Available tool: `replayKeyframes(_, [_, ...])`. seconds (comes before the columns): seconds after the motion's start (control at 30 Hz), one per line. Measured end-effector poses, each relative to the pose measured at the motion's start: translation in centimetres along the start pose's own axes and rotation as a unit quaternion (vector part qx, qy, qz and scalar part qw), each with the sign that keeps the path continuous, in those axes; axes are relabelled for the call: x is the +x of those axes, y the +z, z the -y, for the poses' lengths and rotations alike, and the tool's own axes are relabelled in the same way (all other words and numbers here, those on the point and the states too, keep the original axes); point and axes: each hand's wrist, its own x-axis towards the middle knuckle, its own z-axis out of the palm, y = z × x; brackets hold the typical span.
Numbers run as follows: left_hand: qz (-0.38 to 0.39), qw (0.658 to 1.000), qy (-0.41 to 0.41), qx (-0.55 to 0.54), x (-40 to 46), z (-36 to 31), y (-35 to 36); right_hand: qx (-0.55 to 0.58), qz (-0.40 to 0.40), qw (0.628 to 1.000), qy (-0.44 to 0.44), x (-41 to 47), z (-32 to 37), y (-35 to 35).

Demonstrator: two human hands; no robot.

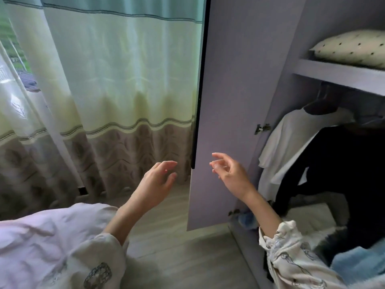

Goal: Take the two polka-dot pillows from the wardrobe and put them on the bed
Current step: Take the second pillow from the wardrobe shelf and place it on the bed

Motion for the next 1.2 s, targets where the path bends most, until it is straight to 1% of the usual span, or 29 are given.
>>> replayKeyframes(0.17, [0.045,0.997,0.058,-0.009,12.1,-2.4,3.1,0.001,-0.068,0.998,-0.009,8.6,-0.8,-6.0])
replayKeyframes(0.3, [0.069,0.986,0.151,-0.001,20.8,-6.2,6.9,-0.014,-0.141,0.99,-0.014,13.2,-1.1,-12.8])
replayKeyframes(0.43, [0.109,0.971,0.214,-0.021,27.9,-11.3,11.9,-0.074,-0.206,0.976,-0.013,15.7,-1.2,-19.7])
replayKeyframes(0.5, [0.13,0.958,0.251,-0.035,30.9,-14.4,14.7,-0.113,-0.244,0.963,-0.018,16.8,-1.2,-23.3])
replayKeyframes(0.6, [0.159,0.936,0.309,-0.051,34.9,-19.3,18.6,-0.184,-0.304,0.935,-0.021,18.3,-1.0,-28.7])
replayKeyframes(0.7, [0.16,0.913,0.37,-0.067,38.8,-23.6,21.8,-0.238,-0.348,0.907,-0.006,19.9,-1.2,-34.0])
replayKeyframes(0.77, [0.15,0.895,0.414,-0.074,41.6,-26.6,24.0,-0.278,-0.383,0.881,-0.011,21.1,-1.7,-37.7])
replayKeyframes(0.83, [0.142,0.878,0.45,-0.08,44.4,-29.5,26.2,-0.361,-0.414,0.836,-0.005,22.3,-2.4,-41.6])
replayKeyframes(0.9, [0.125,0.861,0.486,-0.082,47.3,-32.8,28.4,-0.467,-0.419,0.777,0.046,23.4,-3.1,-45.7])
replayKeyframes(0.97, [0.095,0.847,0.516,-0.09,50.1,-36.3,30.6,-0.56,-0.397,0.716,0.125,24.0,-3.7,-49.1])
replayKeyframes(1.0, [0.088,0.843,0.524,-0.083,51.2,-38.0,31.6,-0.59,-0.383,0.693,0.161,24.2,-4.0,-50.4])
replayKeyframes(1.07, [0.109,0.837,0.536,-0.028,53.0,-40.8,33.7,-0.632,-0.356,0.655,0.21,24.5,-4.7,-52.2])
replayKeyframes(1.13, [0.118,0.815,0.564,0.066,54.3,-43.2,35.5,-0.663,-0.342,0.622,0.237,24.7,-5.2,-53.6])
replayKeyframes(1.2, [0.097,0.795,0.587,0.118,55.3,-45.1,36.4,-0.672,-0.334,0.61,0.254,25.1,-5.4,-54.6])
